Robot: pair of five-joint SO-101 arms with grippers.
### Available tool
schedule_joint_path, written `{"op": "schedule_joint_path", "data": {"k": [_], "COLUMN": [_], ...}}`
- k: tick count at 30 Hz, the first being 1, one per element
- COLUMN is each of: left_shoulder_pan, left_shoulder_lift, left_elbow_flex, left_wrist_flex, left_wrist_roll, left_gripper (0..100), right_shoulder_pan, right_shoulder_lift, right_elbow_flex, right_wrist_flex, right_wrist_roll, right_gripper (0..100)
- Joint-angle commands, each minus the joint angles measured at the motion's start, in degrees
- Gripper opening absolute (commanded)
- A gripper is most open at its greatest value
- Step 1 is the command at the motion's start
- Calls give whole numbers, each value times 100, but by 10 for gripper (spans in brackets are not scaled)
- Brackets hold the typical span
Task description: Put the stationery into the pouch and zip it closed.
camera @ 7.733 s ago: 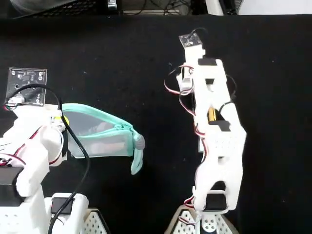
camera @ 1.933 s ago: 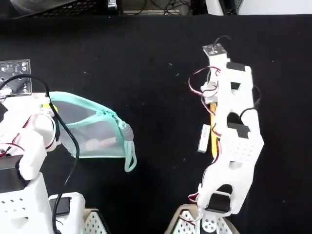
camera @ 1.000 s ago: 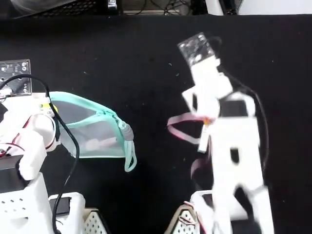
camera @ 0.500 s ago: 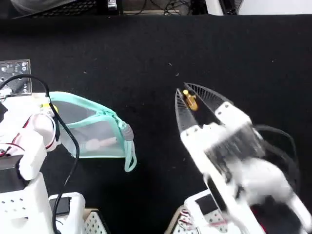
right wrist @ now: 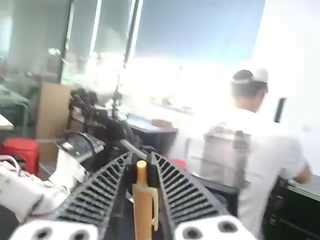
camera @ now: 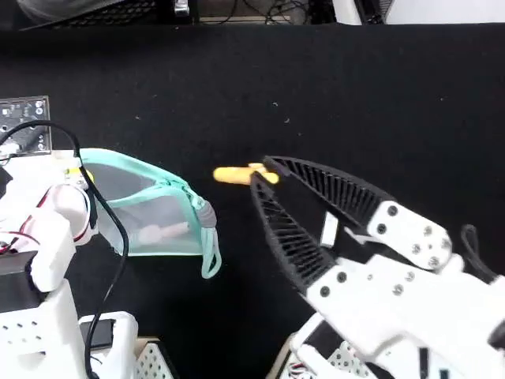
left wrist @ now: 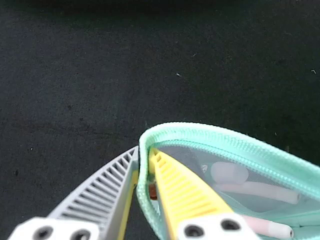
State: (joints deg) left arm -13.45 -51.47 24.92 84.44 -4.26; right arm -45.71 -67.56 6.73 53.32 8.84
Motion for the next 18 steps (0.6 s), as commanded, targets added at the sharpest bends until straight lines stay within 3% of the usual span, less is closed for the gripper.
{"op": "schedule_joint_path", "data": {"k": [1, 6, 18], "left_shoulder_pan": [75, 75, 646], "left_shoulder_lift": [484, 484, 484], "left_elbow_flex": [822, 822, 848], "left_wrist_flex": [123, 123, 167], "left_wrist_roll": [18, 18, 26], "left_gripper": [30, 30, 30], "right_shoulder_pan": [-299, -791, -1011], "right_shoulder_lift": [40, 40, 743], "right_elbow_flex": [321, 1138, 1745], "right_wrist_flex": [-703, -1705, -2365], "right_wrist_roll": [-53, -53, -53], "right_gripper": [12, 12, 12]}}
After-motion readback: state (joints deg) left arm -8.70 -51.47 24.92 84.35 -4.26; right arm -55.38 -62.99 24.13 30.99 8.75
